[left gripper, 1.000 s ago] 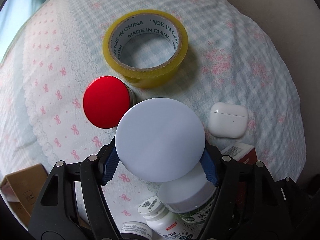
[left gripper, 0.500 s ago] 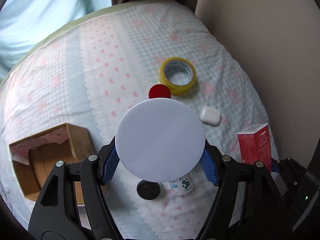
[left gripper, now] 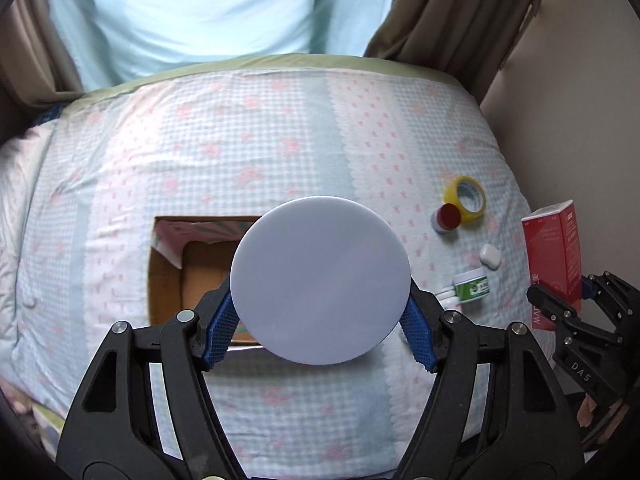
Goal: Organize rigid objects
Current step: 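Grasp the white lid with the left tool while the right tool grasps the red box, then lower both held items into the cardboard box and open both tools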
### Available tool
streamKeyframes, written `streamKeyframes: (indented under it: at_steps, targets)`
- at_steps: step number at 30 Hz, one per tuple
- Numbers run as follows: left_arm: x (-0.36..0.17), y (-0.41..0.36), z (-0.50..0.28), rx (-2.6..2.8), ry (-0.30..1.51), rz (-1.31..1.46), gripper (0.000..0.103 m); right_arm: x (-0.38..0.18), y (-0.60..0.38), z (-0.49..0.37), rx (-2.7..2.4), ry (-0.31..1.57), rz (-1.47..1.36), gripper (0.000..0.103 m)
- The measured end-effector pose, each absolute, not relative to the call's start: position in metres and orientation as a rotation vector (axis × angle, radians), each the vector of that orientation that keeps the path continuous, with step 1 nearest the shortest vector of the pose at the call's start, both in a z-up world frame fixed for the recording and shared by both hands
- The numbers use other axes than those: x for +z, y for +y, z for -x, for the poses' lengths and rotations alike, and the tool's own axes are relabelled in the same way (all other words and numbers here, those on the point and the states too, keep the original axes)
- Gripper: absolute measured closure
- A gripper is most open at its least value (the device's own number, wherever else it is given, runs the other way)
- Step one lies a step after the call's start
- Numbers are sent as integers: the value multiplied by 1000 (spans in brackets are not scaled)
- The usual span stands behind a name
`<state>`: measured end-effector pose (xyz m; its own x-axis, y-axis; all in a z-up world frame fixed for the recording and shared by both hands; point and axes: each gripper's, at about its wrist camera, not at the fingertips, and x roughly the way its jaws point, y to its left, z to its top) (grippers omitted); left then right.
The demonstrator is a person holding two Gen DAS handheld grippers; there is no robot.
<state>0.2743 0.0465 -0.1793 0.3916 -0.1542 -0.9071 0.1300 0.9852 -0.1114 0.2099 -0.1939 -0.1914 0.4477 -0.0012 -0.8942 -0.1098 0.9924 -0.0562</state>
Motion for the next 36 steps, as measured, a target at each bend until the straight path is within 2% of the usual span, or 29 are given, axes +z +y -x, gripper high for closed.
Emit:
streamKeyframes:
  at_steps: [6,11,21,29,30,32,33,34,35,36]
  targets:
    - [-208,137,-288,-140,1219,16,35,-207,-94,-237,151,1141,68,65]
    - [-262,165,-315,-163,1298,-20,35,-248,-32,-262,167,1219,6,65]
    - [-379,156,-359,-254,1466,-83,35,-353,11,-309,175,1382,76,65]
    - [-415,139,-373,-284,1478,-216,34,-409,8,-329,215,1472,178,65]
    - [-416,136,-374,-282,1470,-253,32,-414,8,-331,223,1476,181,65]
    - [-410,137,-377,-292,1432,-268,1,-420,8,-331,237,1467,208,63]
    - [-407,138,-378,-288,1420,-263,0,-420,8,-330,233,1445,235,51]
    - [-404,141,-380,-285,1419,-249,0,-422,8,-330,224,1441,262,13]
    - [-402,143,-381,-288,1420,-225,0,-425,7,-329,228,1458,274,0]
    - [-402,145,-382,-288,1423,-206,0,-426,5,-327,238,1466,272,0]
